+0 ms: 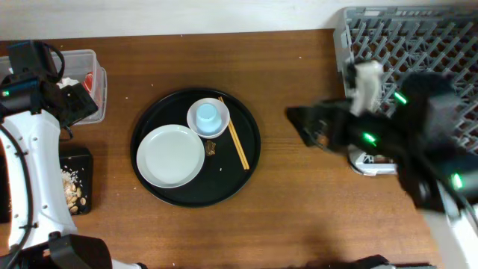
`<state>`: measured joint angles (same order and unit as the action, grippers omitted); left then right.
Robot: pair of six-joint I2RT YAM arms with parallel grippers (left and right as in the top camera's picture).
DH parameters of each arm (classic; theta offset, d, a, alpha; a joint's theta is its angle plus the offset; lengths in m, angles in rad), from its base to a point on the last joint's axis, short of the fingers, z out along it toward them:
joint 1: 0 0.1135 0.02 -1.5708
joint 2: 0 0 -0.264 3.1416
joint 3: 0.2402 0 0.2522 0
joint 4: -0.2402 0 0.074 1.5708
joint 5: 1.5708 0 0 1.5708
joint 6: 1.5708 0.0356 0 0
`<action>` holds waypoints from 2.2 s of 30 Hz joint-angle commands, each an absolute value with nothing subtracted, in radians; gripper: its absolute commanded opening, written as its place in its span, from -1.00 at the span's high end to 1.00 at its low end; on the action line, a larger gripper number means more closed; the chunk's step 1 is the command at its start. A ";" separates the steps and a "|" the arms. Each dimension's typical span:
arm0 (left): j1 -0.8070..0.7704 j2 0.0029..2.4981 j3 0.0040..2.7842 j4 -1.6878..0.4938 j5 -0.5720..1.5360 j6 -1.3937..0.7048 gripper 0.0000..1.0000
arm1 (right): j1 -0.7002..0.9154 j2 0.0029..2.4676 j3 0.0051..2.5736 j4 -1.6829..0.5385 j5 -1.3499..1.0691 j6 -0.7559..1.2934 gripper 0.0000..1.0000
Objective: Sort waste into correct bins and load items into the dishwasher rack
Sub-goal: 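Reach the right gripper over the tray to the light-blue cup, then grasp the cup with the right gripper and place it in the rack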
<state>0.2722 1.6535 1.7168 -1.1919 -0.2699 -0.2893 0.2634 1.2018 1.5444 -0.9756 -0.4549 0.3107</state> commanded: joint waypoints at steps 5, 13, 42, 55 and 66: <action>0.271 1.655 1.710 -1.194 -0.278 -0.299 -0.98 | 0.695 1.725 1.935 -1.255 0.117 0.244 -0.97; 0.271 1.655 1.710 -1.194 -0.278 -0.299 -0.98 | 0.777 1.959 1.938 -0.923 0.098 0.244 -0.97; 0.271 1.655 1.710 -1.194 -0.277 -0.299 -0.98 | 0.719 2.292 1.934 -0.669 0.140 0.316 -0.76; 0.271 1.655 1.710 -1.194 -0.277 -0.299 -0.98 | 0.720 2.297 1.934 -0.692 0.105 0.339 -0.38; 0.271 1.655 1.710 -1.194 -0.277 -0.299 -0.98 | 0.613 2.182 2.187 -0.877 0.110 0.347 -0.22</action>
<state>0.2722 1.6535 1.7164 -1.1931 -0.2703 -0.2893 0.6876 2.2749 2.0743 -0.8261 0.1043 0.3401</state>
